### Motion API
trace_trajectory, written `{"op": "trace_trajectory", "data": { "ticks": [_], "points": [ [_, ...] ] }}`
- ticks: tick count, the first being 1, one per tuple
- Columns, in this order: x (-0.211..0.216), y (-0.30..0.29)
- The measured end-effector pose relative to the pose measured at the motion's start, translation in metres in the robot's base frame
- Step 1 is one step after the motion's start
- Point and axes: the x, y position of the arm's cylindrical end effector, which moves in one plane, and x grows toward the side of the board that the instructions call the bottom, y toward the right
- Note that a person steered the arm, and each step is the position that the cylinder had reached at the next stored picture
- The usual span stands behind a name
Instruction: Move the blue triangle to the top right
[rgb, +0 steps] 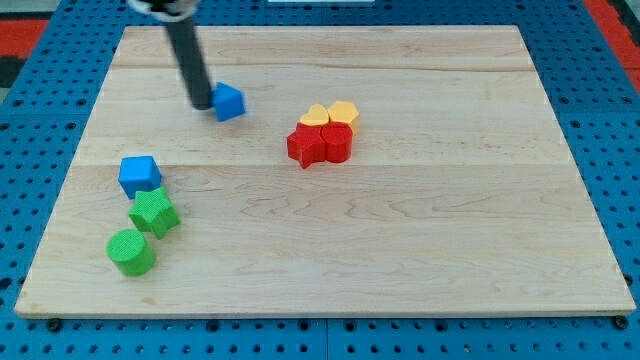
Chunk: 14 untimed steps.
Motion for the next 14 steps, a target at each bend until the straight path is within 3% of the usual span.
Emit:
{"op": "trace_trajectory", "data": {
  "ticks": [1, 2, 4, 5, 7, 9, 10, 13, 14],
  "points": [
    [-0.020, 0.070],
    [-0.032, 0.096],
    [-0.030, -0.006],
    [-0.010, 0.000],
    [0.004, 0.095],
    [-0.029, 0.230],
    [-0.044, 0.261],
    [-0.048, 0.200],
    [-0.067, 0.220]
  ]
}}
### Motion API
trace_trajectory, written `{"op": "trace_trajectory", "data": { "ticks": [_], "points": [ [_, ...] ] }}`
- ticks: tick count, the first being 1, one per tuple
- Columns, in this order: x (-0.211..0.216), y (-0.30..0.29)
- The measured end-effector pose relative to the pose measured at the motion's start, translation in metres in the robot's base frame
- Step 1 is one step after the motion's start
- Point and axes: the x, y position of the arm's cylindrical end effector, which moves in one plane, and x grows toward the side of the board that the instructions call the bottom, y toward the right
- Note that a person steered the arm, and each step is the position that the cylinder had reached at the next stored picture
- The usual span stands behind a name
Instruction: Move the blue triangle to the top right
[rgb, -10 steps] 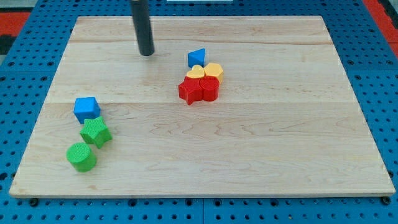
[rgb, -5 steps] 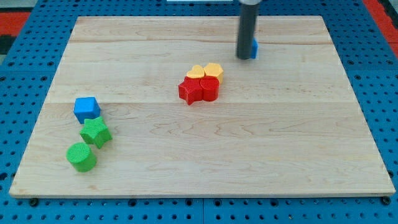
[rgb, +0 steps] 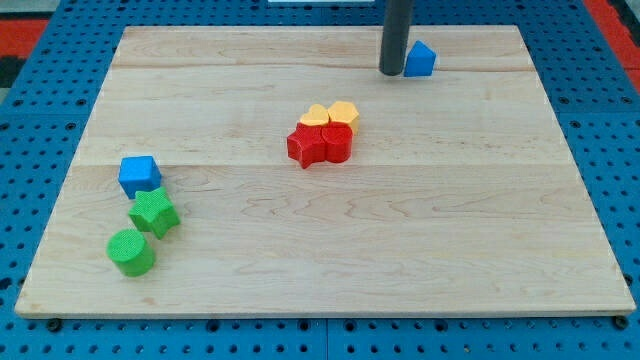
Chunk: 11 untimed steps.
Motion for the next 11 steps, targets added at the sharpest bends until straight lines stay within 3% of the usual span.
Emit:
{"op": "trace_trajectory", "data": {
  "ticks": [2, 4, 6, 8, 9, 10, 11],
  "points": [
    [-0.035, 0.065],
    [-0.022, 0.043],
    [0.001, 0.088],
    [-0.039, 0.118],
    [-0.028, 0.117],
    [-0.018, 0.069],
    [-0.034, -0.039]
  ]
}}
